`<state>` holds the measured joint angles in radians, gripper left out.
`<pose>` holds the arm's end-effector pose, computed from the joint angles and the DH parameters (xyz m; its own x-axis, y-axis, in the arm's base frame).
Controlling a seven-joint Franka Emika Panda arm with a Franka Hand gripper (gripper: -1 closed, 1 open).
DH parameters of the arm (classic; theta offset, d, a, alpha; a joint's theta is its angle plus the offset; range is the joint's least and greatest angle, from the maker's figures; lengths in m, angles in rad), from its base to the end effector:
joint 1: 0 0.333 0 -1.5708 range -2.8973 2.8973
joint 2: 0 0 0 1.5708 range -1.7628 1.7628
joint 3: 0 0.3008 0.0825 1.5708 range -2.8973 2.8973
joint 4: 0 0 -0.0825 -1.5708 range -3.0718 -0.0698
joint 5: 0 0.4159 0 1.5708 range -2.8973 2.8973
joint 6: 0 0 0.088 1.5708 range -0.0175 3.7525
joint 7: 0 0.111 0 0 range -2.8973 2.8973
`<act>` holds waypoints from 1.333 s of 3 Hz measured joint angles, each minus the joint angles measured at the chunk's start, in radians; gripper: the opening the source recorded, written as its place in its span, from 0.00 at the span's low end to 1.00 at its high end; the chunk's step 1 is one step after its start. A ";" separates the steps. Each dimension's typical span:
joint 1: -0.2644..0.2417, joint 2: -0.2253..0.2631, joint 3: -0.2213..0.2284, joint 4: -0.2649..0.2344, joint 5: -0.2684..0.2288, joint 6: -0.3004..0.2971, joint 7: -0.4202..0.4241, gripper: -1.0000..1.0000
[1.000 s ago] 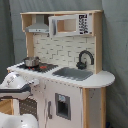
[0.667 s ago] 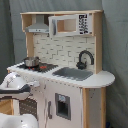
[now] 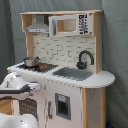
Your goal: Play with the kitchen
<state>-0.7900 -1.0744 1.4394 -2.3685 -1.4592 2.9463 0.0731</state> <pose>0.3926 0.3554 0.3258 -0.0251 0.5782 -0.8155 0.1315 0.8106 0.5706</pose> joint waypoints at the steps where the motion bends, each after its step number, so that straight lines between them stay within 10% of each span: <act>1: 0.000 0.001 0.000 0.000 0.002 0.002 0.105 0.00; 4: 0.003 0.001 0.000 -0.001 0.002 0.002 0.424 0.00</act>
<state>-0.7874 -1.0734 1.4390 -2.3694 -1.4569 2.9485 0.4973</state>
